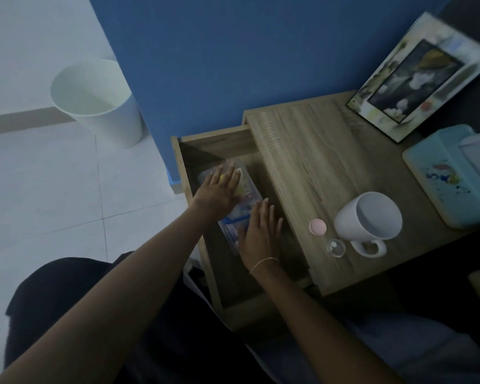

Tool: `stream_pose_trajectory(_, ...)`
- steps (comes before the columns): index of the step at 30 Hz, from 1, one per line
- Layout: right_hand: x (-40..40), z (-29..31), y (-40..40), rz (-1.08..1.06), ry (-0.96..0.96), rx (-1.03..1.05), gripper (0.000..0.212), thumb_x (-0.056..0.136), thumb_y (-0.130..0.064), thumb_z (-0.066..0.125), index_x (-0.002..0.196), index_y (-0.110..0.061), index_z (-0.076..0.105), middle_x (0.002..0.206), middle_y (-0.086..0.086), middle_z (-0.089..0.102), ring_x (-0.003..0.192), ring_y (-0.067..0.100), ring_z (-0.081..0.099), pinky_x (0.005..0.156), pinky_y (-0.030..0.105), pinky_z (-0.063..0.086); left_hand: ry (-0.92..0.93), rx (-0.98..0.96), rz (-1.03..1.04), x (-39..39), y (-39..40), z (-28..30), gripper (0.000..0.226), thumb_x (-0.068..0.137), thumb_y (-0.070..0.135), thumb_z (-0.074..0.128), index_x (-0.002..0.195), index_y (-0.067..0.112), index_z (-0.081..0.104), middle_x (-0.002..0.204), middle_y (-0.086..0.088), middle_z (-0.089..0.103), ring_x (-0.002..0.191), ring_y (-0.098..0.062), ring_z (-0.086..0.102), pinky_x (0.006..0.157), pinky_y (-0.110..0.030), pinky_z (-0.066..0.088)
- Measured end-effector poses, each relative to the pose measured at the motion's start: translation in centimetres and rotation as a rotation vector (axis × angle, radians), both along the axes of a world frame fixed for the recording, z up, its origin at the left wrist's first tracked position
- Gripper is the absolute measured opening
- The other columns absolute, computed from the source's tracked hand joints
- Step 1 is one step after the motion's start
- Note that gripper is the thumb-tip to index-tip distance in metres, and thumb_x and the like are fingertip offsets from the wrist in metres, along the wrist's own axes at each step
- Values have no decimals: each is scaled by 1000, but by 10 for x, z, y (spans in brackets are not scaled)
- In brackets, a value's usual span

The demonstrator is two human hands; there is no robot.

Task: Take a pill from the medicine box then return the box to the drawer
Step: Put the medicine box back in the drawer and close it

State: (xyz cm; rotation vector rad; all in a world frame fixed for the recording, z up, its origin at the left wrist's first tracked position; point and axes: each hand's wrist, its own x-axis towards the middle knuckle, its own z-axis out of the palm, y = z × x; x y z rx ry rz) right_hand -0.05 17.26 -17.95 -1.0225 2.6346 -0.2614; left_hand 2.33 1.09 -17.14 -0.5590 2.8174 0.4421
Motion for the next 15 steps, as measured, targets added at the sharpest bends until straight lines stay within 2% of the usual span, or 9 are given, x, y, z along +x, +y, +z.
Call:
stream_pose_trajectory(5, 10, -3, 2, 27, 30, 53, 67, 99, -45, 28, 150, -8, 7, 161, 17, 7, 149, 32, 6, 120, 48, 15, -2, -46, -20, 6, 3, -6, 67, 99, 44, 28, 151, 13, -2, 161, -14, -5, 147, -35, -5, 119, -46, 1)
stream_pose_trajectory(15, 31, -1, -2, 2, 30, 83, 67, 100, -48, 22, 150, -7, 6, 161, 18, 7, 149, 32, 6, 120, 48, 14, 62, -22, -71, 16, -3, -10, 67, 99, 41, 32, 151, 15, 0, 161, -10, -5, 148, -30, -8, 119, -43, -3)
